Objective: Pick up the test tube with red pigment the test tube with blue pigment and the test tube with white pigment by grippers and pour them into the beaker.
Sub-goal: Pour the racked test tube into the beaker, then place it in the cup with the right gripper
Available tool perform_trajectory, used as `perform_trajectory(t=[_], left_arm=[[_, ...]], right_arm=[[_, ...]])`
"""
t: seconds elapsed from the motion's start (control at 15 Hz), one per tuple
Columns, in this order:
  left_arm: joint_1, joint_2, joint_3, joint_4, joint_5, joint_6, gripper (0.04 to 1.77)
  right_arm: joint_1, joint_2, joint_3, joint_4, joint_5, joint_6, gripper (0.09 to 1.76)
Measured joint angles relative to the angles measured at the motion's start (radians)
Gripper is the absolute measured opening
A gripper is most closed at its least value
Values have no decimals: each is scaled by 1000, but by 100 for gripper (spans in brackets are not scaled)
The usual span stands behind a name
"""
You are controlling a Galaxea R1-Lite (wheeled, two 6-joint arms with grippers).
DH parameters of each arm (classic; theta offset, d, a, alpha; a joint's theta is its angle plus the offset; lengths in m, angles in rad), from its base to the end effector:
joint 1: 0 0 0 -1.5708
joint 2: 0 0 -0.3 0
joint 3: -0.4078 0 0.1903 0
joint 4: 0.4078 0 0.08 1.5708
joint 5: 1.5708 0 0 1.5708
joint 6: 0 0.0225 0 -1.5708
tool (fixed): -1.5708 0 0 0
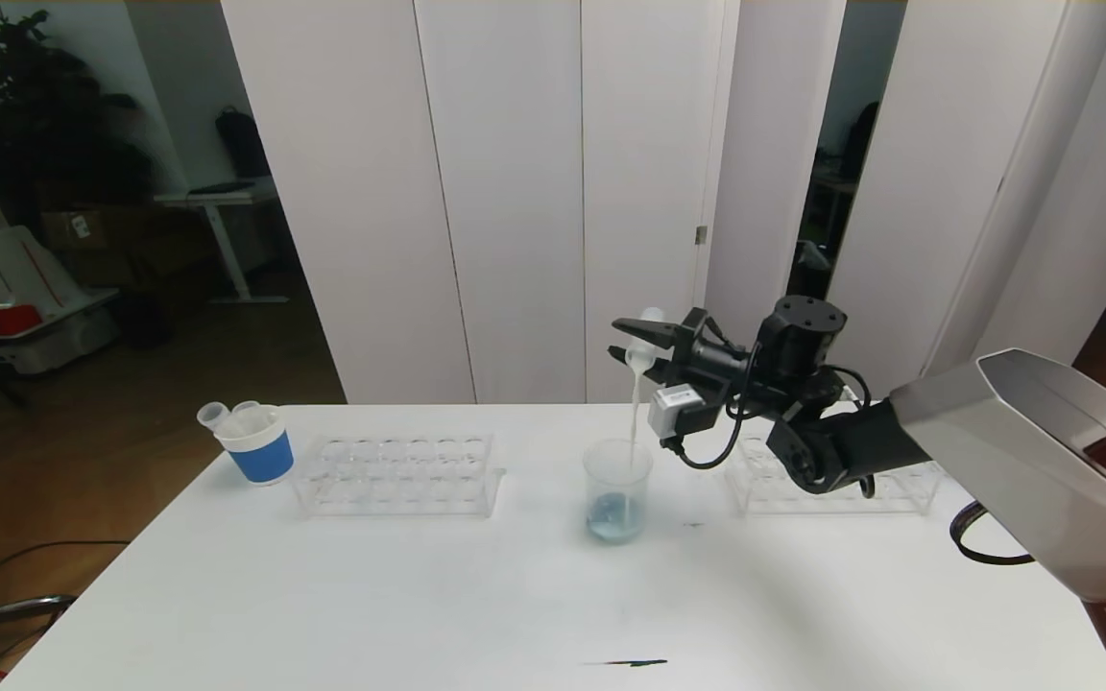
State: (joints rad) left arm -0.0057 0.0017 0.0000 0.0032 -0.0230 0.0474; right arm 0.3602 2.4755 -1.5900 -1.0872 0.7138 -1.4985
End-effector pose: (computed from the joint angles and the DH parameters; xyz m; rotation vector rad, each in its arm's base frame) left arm -0.0227 -0.0004 0.0752 0.0474 0.0042 -0.0288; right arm 0.4626 0.1900 0.1173 -1.3720 -0.9663 0.7034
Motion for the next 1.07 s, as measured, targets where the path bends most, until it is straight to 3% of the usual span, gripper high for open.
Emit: perform_trajectory(t=[1.07], left_arm=[[0,0,0,0,0,0,175]], right_arm=[[10,35,-113,-3,71,-151,60]])
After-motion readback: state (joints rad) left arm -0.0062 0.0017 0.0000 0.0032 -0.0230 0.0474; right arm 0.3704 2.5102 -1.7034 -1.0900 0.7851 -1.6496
